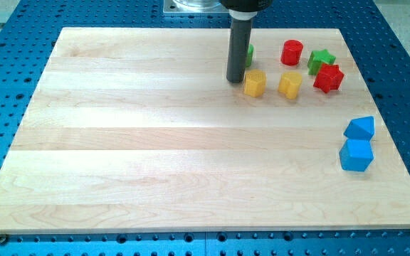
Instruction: Place the triangle in between the yellow blocks
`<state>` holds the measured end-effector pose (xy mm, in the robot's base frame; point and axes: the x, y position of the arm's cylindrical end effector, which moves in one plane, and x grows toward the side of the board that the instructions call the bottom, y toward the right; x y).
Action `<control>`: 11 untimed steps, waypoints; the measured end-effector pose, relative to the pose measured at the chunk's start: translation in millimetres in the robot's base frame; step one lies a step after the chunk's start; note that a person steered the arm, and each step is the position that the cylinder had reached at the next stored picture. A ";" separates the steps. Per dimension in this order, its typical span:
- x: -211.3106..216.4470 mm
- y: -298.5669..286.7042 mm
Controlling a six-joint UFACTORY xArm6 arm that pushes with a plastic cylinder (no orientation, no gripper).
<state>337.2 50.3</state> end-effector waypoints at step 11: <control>107.1 166.7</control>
<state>444.3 216.9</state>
